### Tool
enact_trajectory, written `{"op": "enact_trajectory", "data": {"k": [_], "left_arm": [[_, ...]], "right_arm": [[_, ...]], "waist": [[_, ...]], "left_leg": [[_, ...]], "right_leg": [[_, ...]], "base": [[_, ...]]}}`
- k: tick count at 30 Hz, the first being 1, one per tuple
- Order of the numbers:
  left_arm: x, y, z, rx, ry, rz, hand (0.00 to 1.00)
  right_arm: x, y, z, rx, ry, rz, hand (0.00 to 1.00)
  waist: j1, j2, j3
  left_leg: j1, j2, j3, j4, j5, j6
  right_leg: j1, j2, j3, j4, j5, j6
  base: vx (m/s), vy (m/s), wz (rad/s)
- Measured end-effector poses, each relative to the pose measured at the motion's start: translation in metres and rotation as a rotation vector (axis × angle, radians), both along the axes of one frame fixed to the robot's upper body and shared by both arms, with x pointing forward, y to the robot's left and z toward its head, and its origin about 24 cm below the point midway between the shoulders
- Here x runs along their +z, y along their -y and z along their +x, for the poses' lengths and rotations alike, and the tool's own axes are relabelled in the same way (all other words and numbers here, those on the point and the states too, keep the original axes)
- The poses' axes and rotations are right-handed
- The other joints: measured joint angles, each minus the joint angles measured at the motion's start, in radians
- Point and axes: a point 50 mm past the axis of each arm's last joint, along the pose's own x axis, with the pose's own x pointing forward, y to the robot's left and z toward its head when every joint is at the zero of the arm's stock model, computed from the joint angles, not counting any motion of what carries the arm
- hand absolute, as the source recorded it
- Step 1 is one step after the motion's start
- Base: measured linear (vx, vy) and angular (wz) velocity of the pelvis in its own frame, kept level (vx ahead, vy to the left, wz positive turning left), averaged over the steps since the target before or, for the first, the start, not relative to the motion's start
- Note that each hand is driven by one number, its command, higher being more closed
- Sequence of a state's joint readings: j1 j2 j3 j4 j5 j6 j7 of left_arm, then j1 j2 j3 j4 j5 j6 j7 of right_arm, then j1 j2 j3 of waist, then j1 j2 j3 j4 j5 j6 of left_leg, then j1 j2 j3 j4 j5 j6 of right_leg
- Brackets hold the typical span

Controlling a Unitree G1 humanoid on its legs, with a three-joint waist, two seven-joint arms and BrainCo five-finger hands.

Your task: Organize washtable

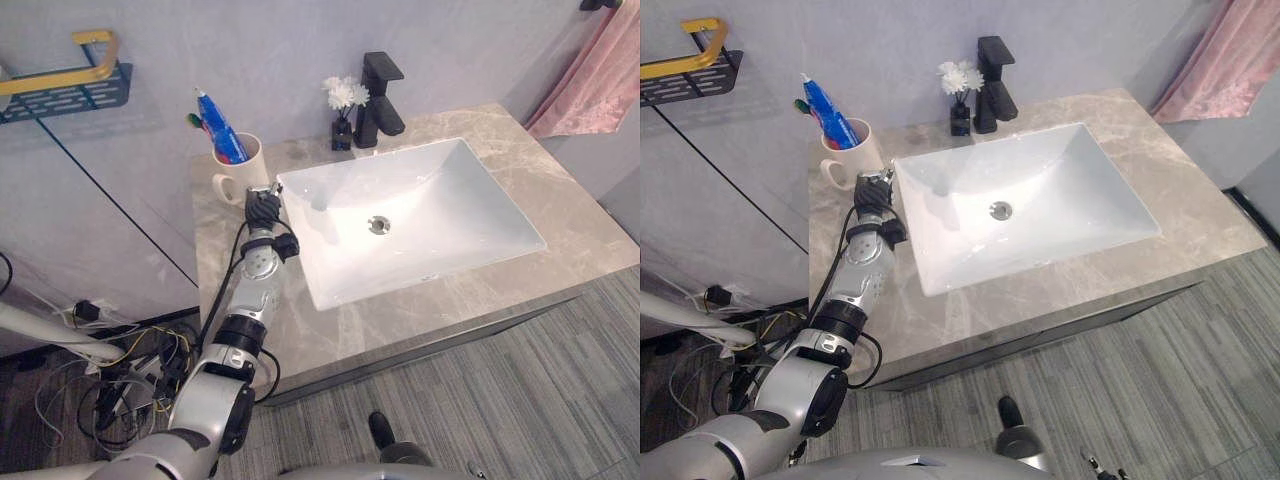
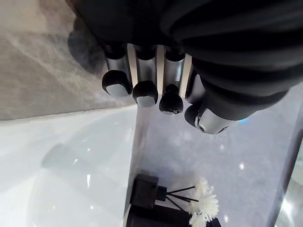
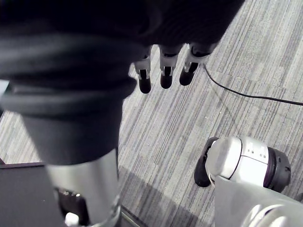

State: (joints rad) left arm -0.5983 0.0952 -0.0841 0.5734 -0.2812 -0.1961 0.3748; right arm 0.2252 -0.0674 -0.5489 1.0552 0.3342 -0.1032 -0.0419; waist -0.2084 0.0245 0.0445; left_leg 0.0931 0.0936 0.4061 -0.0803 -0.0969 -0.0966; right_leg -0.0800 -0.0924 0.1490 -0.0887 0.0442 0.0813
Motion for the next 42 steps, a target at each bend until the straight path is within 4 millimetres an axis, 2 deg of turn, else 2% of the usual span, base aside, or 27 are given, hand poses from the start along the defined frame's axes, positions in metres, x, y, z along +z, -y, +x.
{"op": "enact_trajectory", "data": {"k": [4, 6, 10, 12, 16, 20, 22, 24, 27, 29, 32, 33, 36, 39, 41, 42], "left_arm": [[-0.011, 0.009, -0.018, -0.061, 0.011, 0.067, 1.00], [-0.016, 0.014, -0.026, -0.095, 0.008, 0.079, 1.00], [-0.026, 0.020, -0.053, -0.162, 0.021, 0.100, 1.00], [-0.026, 0.023, -0.070, -0.209, 0.048, 0.104, 1.00], [-0.020, 0.018, -0.088, -0.252, 0.106, 0.109, 1.00], [-0.017, -0.005, -0.108, -0.188, 0.143, 0.109, 1.00], [-0.020, -0.027, -0.119, -0.104, 0.130, 0.113, 1.00], [-0.025, -0.058, -0.132, 0.033, 0.102, 0.129, 1.00], [-0.036, -0.087, -0.150, 0.170, 0.041, 0.147, 1.00], [-0.059, -0.112, -0.160, 0.283, -0.076, 0.188, 1.00], [-0.114, -0.131, -0.181, 0.370, -0.361, 0.193, 1.00], [-0.124, -0.132, -0.187, 0.373, -0.415, 0.192, 1.00], [-0.178, -0.126, -0.221, 0.352, -0.713, 0.155, 1.00], [-0.213, -0.121, -0.252, 0.326, -0.928, 0.105, 1.00], [-0.238, -0.113, -0.282, 0.296, -1.108, 0.049, 1.00], [-0.243, -0.110, -0.289, 0.289, -1.145, 0.034, 1.00]], "right_arm": [[0.000, -0.001, 0.000, 0.007, -0.002, 0.004, 0.00], [-0.001, -0.002, 0.000, 0.016, -0.002, 0.005, 0.00], [-0.002, -0.007, 0.001, 0.048, -0.004, 0.019, 0.00], [-0.002, -0.007, -0.002, 0.048, -0.009, 0.021, 0.00], [-0.003, -0.010, -0.006, 0.082, -0.020, 0.033, 0.00], [-0.003, -0.011, -0.012, 0.062, -0.025, 0.043, 0.00], [-0.004, -0.012, -0.015, 0.051, -0.028, 0.054, 0.00], [-0.004, -0.014, -0.014, 0.071, -0.025, 0.064, 0.00], [-0.005, -0.016, -0.017, 0.073, -0.034, 0.072, 0.00], [-0.006, -0.018, -0.021, 0.070, -0.051, 0.083, 0.00], [-0.007, -0.021, -0.023, 0.078, -0.057, 0.091, 0.00], [-0.007, -0.021, -0.023, 0.081, -0.058, 0.093, 0.00], [-0.008, -0.024, -0.023, 0.095, -0.066, 0.102, 0.00], [-0.008, -0.025, -0.021, 0.100, -0.064, 0.103, 0.00], [-0.008, -0.025, -0.021, 0.100, -0.066, 0.105, 0.00], [-0.008, -0.025, -0.021, 0.100, -0.067, 0.106, 0.00]], "waist": [[0.008, 0.006, 0.000], [0.022, 0.010, -0.001], [0.040, 0.016, -0.005], [0.059, 0.022, -0.009], [0.084, 0.027, -0.022], [0.087, 0.027, -0.035], [0.091, 0.019, -0.048], [0.101, 0.010, -0.053], [0.112, -0.002, -0.068], [0.119, -0.017, -0.070], [0.126, -0.028, -0.078], [0.128, -0.030, -0.078], [0.136, -0.038, -0.075], [0.135, -0.051, -0.070], [0.134, -0.056, -0.070], [0.134, -0.056, -0.070]], "left_leg": [[-0.001, 0.001, -0.019, 0.011, 0.000, 0.000], [-0.002, 0.003, -0.028, 0.016, 0.000, 0.000], [-0.016, 0.003, -0.060, 0.036, 0.000, 0.001], [-0.018, 0.003, -0.082, 0.044, 0.001, 0.003], [-0.017, 0.001, -0.105, 0.047, 0.007, 0.010], [-0.013, 0.002, -0.130, 0.045, 0.019, 0.009], [-0.010, 0.005, -0.139, 0.044, 0.024, 0.007], [0.001, 0.006, -0.145, 0.045, 0.027, 0.006], [0.001, 0.005, -0.154, 0.046, 0.030, 0.008], [0.002, 0.002, -0.171, 0.044, 0.033, 0.010], [0.004, -0.002, -0.194, 0.036, 0.044, 0.013], [0.006, -0.002, -0.194, 0.035, 0.045, 0.013], [0.023, -0.002, -0.195, 0.033, 0.045, 0.012], [0.030, -0.002, -0.195, 0.032, 0.045, 0.012], [0.038, -0.003, -0.194, 0.026, 0.045, 0.012], [0.039, -0.003, -0.193, 0.025, 0.045, 0.012]], "right_leg": [[0.014, -0.003, -0.028, 0.003, 0.000, 0.000], [0.015, -0.003, -0.038, 0.011, -0.001, 0.000], [0.020, -0.011, -0.068, 0.021, -0.004, -0.002], [0.023, -0.013, -0.088, 0.042, -0.012, -0.002], [0.033, -0.020, -0.107, 0.054, -0.022, 0.003], [0.042, -0.021, -0.136, 0.071, -0.036, 0.005], [0.049, -0.019, -0.145, 0.071, -0.037, 0.006], [0.065, -0.019, -0.151, 0.071, -0.037, 0.006], [0.074, -0.021, -0.160, 0.071, -0.037, 0.006], [0.084, -0.025, -0.177, 0.071, -0.041, 0.009], [0.095, -0.031, -0.198, 0.071, -0.043, 0.011], [0.098, -0.031, -0.199, 0.071, -0.043, 0.011], [0.107, -0.031, -0.201, 0.071, -0.045, 0.014], [0.116, -0.031, -0.201, 0.072, -0.048, 0.015], [0.117, -0.031, -0.199, 0.078, -0.054, 0.016], [0.117, -0.031, -0.199, 0.078, -0.055, 0.016]], "base": [[-0.01, 0.000, 0.13], [-0.03, -0.001, 0.14], [-0.05, 0.001, 0.21], [-0.06, 0.010, 0.24], [-0.06, 0.006, 0.18], [-0.05, -0.021, 0.15], [-0.04, -0.022, 0.12], [-0.05, -0.009, 0.06], [-0.04, 0.006, 0.10], [-0.07, 0.014, 0.25], [-0.04, 0.008, 0.19], [-0.02, -0.001, 0.04], [0.00, 0.000, 0.00], [0.00, 0.000, 0.00], [0.00, 0.000, 0.00], [0.00, 0.000, 0.00]]}}
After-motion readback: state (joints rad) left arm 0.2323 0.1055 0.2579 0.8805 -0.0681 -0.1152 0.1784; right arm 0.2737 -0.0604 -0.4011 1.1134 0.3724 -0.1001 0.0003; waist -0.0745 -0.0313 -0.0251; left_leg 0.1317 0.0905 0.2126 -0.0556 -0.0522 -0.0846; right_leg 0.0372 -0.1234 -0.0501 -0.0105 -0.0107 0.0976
